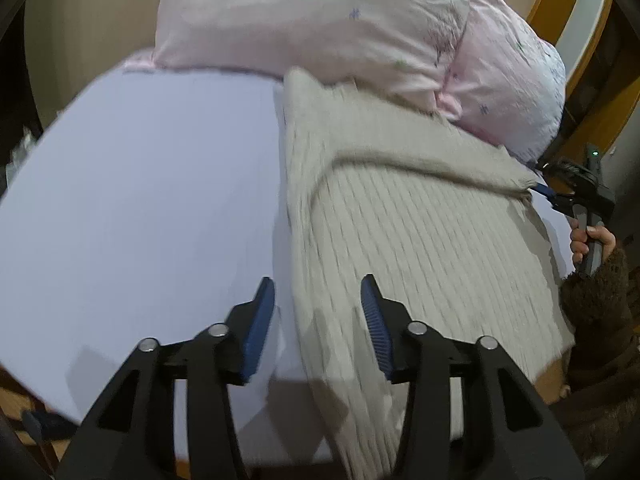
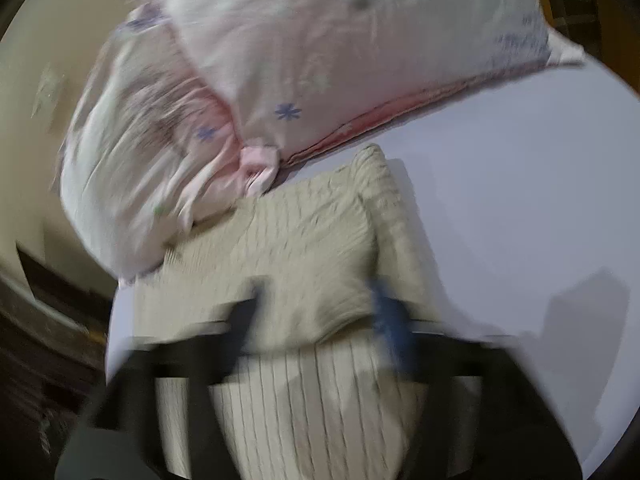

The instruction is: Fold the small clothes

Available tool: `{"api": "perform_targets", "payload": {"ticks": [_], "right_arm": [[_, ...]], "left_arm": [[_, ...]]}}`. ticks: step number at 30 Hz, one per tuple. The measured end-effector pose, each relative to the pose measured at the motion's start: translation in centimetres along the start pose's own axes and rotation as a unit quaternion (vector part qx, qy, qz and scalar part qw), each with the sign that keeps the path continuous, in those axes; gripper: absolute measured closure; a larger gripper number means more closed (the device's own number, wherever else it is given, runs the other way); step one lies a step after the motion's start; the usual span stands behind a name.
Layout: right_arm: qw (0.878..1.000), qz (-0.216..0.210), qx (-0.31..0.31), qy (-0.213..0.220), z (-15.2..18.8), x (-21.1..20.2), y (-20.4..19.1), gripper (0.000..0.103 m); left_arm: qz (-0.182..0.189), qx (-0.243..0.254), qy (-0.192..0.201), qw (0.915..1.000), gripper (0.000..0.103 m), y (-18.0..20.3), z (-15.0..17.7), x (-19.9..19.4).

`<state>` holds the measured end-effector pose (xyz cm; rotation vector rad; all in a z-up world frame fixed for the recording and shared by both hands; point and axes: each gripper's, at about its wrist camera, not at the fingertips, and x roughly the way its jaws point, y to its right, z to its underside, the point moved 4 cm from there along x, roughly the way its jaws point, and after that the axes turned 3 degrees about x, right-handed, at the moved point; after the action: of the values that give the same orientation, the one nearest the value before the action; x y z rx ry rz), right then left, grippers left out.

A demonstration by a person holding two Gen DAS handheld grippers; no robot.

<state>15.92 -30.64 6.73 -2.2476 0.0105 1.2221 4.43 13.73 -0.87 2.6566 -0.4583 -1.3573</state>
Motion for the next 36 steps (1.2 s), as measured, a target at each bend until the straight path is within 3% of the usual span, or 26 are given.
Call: {"api": "perform_targets", "payload": {"ticks": [4,6,9,11,14,15,16,17,18,19,23,26,28,32,34,36], "right_arm": [[0.999,0.018,-0.044,-0.014,5.6,-5.2,1.2,0.021],[0.998,0.028,-0.04,-0.029,8.0,-6.4,2.7,0.033],[0.997,0.036,-0.019,-0.059,11.8,-7.6,5.2,0.043],[0.998,0.02,-0.018,-0.064,14.1,-8.4,5.6,0.044],[0.996,-0.024,-0.02,-0.081,16.9,-9.2,5.0,0.058],[0.995,-0.048,-0.018,-0.089,18.0,-9.2,4.7,0.061],[0.994,-0.057,-0.019,-0.095,18.5,-9.2,4.6,0.075],[0.991,-0.074,-0.019,-0.111,19.2,-9.0,4.5,0.092],[0.987,-0.097,-0.011,-0.127,19.9,-8.4,4.4,0.092],[0.985,-0.113,-0.006,-0.127,20.0,-8.3,4.3,0.093],[0.978,-0.182,0.003,-0.099,18.1,-8.9,3.0,0.095],[0.973,-0.226,-0.008,-0.042,14.1,-10.5,1.2,0.095],[0.967,-0.255,-0.006,0.004,9.9,-11.2,-0.1,0.095],[0.958,-0.274,0.014,0.082,1.5,-9.5,-1.1,0.096],[0.959,-0.261,0.048,0.102,-2.9,-6.0,-0.6,0.096],[0.966,-0.217,0.091,0.103,-6.0,-1.2,0.6,0.096]], "left_arm": [[0.019,0.002,-0.027,0.9995,0.053,0.6,2.7,0.2],[0.029,0.001,-0.035,0.999,0.053,0.9,3.8,0.3],[0.046,0.002,-0.03,0.9985,0.052,1.4,4.8,-0.2],[0.057,0.005,-0.027,0.998,0.052,2.0,5.6,-0.5],[0.068,-0.003,-0.02,0.9975,0.053,2.7,6.5,-1.0],[0.074,-0.008,-0.019,0.997,0.058,2.9,6.8,-1.1],[0.077,-0.01,-0.019,0.9968,0.073,3.1,7.2,-1.2],[0.078,-0.01,-0.021,0.9967,0.082,3.3,7.4,-1.0],[0.087,-0.013,-0.028,0.9958,0.091,3.5,7.7,-0.7],[0.092,-0.016,-0.024,0.9953,0.092,3.7,7.8,-0.7],[0.118,-0.018,-0.017,0.9927,0.094,4.1,6.9,-0.8],[0.153,-0.025,0.021,0.9876,0.094,3.4,3.8,-1.9],[0.158,-0.031,0.068,0.9846,0.094,2.3,0.1,-2.9],[0.128,-0.066,0.145,0.9789,0.094,-0.7,-9.7,-1.4],[0.106,-0.08,0.155,0.979,0.094,-1.9,-13.6,1.2],[0.069,-0.092,0.144,0.9829,0.094,-2.7,-17.5,5.7]]}}
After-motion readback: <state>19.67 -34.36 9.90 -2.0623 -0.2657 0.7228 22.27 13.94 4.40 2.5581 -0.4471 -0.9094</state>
